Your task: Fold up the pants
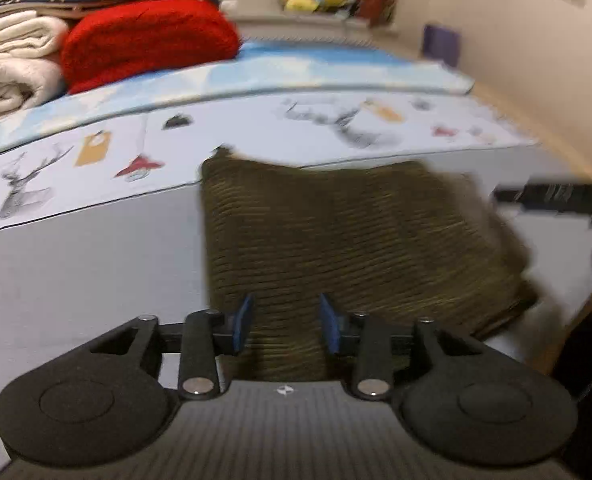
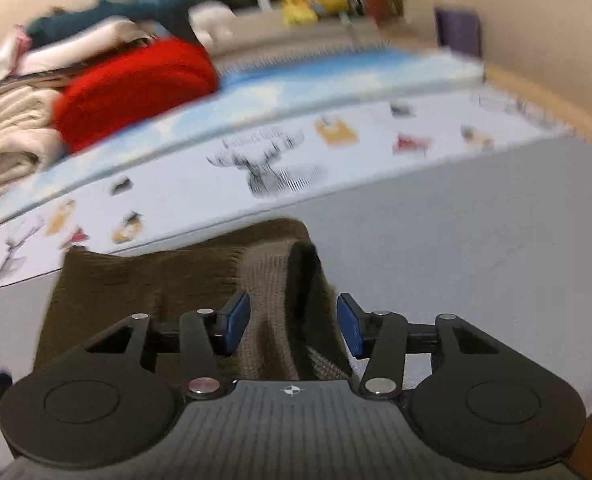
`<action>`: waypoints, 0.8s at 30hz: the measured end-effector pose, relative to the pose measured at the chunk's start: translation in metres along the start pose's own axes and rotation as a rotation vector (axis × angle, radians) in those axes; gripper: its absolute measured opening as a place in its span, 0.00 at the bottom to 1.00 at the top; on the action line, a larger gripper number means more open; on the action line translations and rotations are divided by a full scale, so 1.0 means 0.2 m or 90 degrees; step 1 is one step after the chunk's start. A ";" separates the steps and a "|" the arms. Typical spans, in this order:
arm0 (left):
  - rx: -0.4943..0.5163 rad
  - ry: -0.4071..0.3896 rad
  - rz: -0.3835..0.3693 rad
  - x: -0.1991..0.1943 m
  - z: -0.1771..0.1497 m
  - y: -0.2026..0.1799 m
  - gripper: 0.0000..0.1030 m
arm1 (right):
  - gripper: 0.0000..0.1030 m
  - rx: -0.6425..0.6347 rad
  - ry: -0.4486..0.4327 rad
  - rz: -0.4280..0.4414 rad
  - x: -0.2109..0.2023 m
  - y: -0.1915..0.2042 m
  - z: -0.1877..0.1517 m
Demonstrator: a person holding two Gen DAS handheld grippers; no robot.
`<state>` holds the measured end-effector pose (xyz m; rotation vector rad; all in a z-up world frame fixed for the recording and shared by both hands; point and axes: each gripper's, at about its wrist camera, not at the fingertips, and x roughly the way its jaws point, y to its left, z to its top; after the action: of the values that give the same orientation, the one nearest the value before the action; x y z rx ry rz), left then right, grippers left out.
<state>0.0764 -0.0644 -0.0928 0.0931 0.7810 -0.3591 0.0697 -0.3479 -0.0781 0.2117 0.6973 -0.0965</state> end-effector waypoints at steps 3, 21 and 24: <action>0.091 0.058 -0.001 0.12 -0.14 -0.11 0.45 | 0.52 -0.064 0.107 -0.027 0.06 0.03 -0.18; -0.077 -0.051 0.154 -0.67 -0.23 -0.38 0.99 | 0.93 -0.015 -0.051 -0.011 -0.82 0.18 -0.36; -0.057 -0.046 0.110 -0.67 -0.25 -0.40 0.99 | 0.98 -0.008 -0.072 -0.001 -0.89 0.16 -0.37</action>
<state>-0.0723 -0.0904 -0.0307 0.0622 0.7101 -0.1621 -0.1067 -0.2972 -0.0128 0.1920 0.5862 -0.1054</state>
